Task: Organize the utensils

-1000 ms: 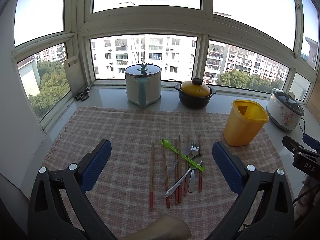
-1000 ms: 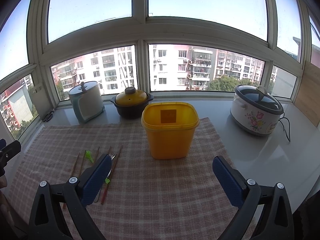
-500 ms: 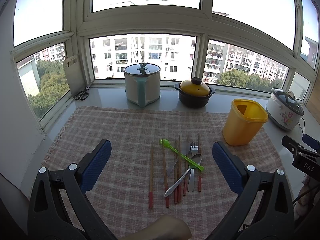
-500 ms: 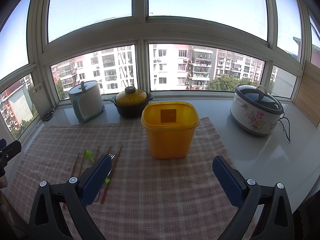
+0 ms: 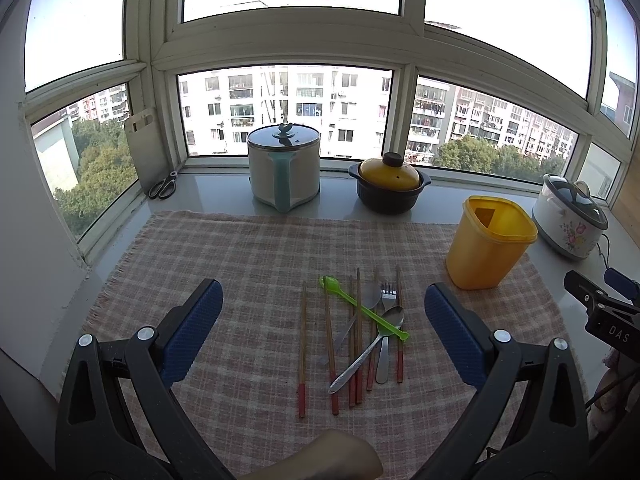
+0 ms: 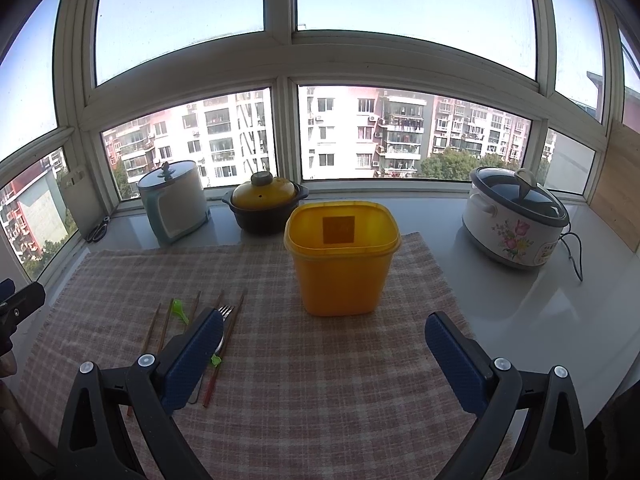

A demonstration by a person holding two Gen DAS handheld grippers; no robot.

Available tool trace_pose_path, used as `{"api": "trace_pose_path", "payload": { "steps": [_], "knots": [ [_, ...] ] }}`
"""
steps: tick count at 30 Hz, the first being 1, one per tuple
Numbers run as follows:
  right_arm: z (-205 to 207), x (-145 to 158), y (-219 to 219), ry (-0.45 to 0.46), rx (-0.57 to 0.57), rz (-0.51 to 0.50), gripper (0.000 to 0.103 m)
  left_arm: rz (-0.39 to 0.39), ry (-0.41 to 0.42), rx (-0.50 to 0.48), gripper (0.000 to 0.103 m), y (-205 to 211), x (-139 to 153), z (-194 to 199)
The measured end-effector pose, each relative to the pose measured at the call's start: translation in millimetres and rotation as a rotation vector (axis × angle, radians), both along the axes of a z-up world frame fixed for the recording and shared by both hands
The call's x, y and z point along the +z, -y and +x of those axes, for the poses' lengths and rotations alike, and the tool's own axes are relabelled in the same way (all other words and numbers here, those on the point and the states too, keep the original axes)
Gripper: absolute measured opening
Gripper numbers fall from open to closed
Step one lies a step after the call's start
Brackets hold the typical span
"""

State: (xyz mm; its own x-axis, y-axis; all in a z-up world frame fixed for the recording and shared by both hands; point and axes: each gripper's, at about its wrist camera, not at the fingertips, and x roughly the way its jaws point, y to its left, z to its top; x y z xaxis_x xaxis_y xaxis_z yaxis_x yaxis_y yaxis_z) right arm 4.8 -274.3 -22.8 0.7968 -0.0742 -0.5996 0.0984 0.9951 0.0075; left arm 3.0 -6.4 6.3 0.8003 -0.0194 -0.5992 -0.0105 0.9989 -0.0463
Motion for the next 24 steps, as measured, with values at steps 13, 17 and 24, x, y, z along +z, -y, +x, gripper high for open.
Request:
{"api": "trace_pose_path", "payload": {
  "steps": [13, 17, 24],
  "knots": [
    [7.4, 2.3, 0.7, -0.008, -0.004, 0.000, 0.102, -0.006, -0.017, -0.002, 0.103, 3.0, -8.6, 6.4],
    [12.4, -0.8, -0.3, -0.023, -0.009, 0.000, 0.102, -0.015, -0.043, 0.002, 0.103, -3.7, -16.8, 16.8],
    [21.2, -6.6, -7.0, -0.047, 0.015, -0.012, 0.102, -0.034, -0.107, -0.010, 0.103, -20.2, -35.8, 31.7]
  ]
}}
